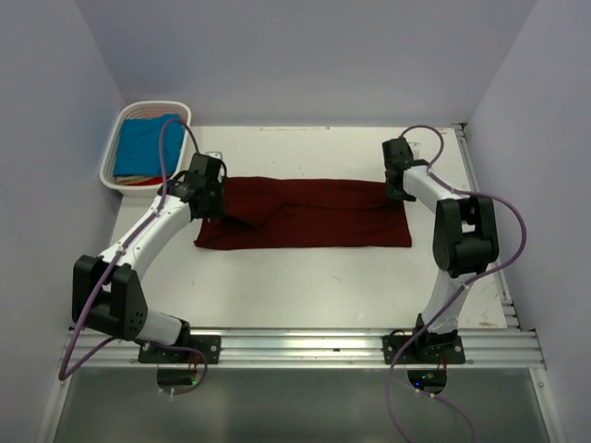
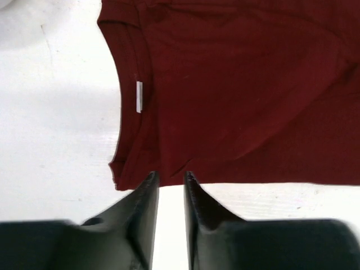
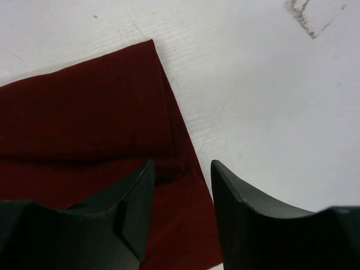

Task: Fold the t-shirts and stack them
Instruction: Fold the other side of the tshirt into a rectangle, then rotate the tshirt 90 degrees

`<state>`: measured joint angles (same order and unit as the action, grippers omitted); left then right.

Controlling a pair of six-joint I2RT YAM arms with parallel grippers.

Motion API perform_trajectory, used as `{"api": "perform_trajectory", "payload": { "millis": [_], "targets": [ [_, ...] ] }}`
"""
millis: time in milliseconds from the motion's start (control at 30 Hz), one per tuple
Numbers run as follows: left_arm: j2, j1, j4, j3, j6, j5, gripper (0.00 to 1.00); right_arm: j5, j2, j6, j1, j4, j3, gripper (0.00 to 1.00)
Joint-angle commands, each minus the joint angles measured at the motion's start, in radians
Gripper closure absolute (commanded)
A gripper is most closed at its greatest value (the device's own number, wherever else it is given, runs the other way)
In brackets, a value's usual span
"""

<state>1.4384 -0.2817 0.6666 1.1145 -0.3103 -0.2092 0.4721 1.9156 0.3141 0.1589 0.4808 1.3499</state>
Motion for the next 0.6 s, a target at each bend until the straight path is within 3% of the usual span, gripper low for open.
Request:
{"api": "perform_trajectory", "payload": {
  "millis": [0,33,67,267,300,333,367,400,500,533,567],
  "targets": [
    [-0.052,0.006,0.030,-0.002,-0.053,-0.018,0.53,-0.007,-0.148,0.028,0.002,0.047,0.002,0.51],
    [-0.056,0.006,0.034,-0.002,-0.062,-0.038,0.37,-0.006,-0.164,0.028,0.004,0.053,0.000,0.50],
    [-0.059,0.006,0.034,-0.004,-0.069,-0.044,0.00,-0.001,-0.185,0.032,0.005,0.058,-0.003,0.48],
    [-0.090,0.006,-0.048,-0.013,-0.099,-0.029,0.00,0.004,-0.202,0.016,0.005,0.056,0.017,0.48],
    [-0.081,0.006,-0.062,-0.010,-0.107,-0.029,0.00,-0.013,-0.179,0.014,0.007,0.055,0.025,0.52],
    [-0.073,0.006,-0.079,-0.010,-0.110,-0.021,0.00,-0.023,-0.165,0.014,0.007,0.058,0.035,0.60],
    [-0.064,0.006,-0.122,-0.010,-0.110,-0.013,0.00,-0.036,-0.153,0.016,0.007,0.058,0.057,0.75],
    [-0.034,0.006,-0.137,0.001,-0.110,-0.003,0.02,-0.049,-0.120,0.023,0.005,0.065,0.069,0.97],
    [0.054,0.007,-0.208,0.021,-0.110,0.053,0.45,-0.113,-0.078,0.028,0.007,0.044,0.091,1.00],
    [0.080,0.007,-0.222,0.031,-0.111,0.066,0.75,-0.140,-0.052,0.034,0.007,0.044,0.098,1.00],
    [0.106,0.007,-0.238,0.039,-0.113,0.070,0.86,-0.150,-0.040,0.036,0.007,0.038,0.106,1.00]
  ]
}}
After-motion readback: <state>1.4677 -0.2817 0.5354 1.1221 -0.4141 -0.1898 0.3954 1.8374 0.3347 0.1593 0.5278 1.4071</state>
